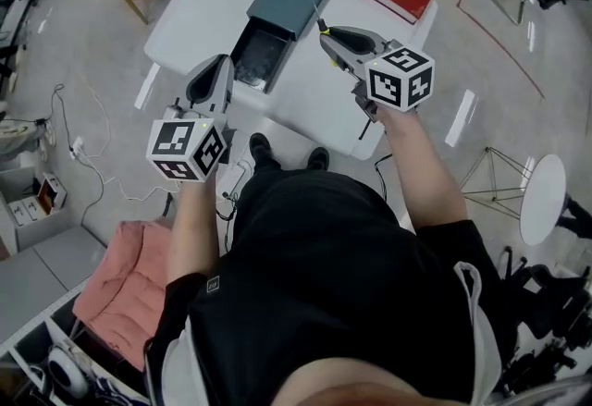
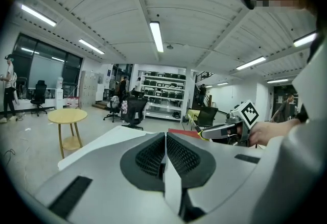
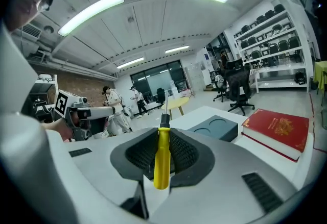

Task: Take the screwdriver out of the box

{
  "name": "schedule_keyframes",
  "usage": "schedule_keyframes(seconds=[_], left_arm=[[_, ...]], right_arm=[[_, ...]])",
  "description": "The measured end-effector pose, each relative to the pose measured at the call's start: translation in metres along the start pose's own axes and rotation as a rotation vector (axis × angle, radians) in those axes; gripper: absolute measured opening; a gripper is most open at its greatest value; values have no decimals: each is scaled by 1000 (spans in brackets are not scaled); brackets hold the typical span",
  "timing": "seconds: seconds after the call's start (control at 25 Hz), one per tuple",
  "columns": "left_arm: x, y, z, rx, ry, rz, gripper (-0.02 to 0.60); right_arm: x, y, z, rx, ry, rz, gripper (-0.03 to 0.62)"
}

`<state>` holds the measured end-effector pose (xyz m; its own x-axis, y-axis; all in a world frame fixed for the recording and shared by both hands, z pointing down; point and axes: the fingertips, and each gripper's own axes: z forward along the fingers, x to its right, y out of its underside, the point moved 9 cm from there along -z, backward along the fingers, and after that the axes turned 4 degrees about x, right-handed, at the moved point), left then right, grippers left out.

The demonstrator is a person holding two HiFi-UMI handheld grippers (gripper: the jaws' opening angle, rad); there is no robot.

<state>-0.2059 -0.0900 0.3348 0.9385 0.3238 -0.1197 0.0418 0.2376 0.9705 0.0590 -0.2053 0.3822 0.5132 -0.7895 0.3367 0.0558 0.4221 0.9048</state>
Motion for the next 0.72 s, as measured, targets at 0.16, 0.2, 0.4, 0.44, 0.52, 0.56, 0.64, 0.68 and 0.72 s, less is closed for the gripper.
schedule_keyframes(seconds=[0.16,0.2,0.4,0.44,0.52,0.56,0.64,0.68,0.72], left_arm=[[16,-14,4,24,18,16,20],[20,-17,5,28,24,18,20],[30,-29,6,47,59,36,20],[30,-32,6,52,65,41,20],[30,-38,6,63,76,48,20],[29,-41,7,68,81,52,20],[28,-47,8,78,91,60,20],[27,-50,8,83,96,64,20],[26,-53,8,89,101,67,20]], right_arm=[[2,-11,-25,48,-1,9,83],[2,-14,-31,58,1,10,83],[-1,-25,-55,116,24,3,84],[-3,-28,-59,129,31,0,84],[-7,-33,-67,156,40,0,83],[-8,-36,-71,169,43,2,84],[-12,-43,-80,191,54,-1,84],[-14,-47,-84,199,60,-8,84],[-16,-50,-87,205,67,-16,84]])
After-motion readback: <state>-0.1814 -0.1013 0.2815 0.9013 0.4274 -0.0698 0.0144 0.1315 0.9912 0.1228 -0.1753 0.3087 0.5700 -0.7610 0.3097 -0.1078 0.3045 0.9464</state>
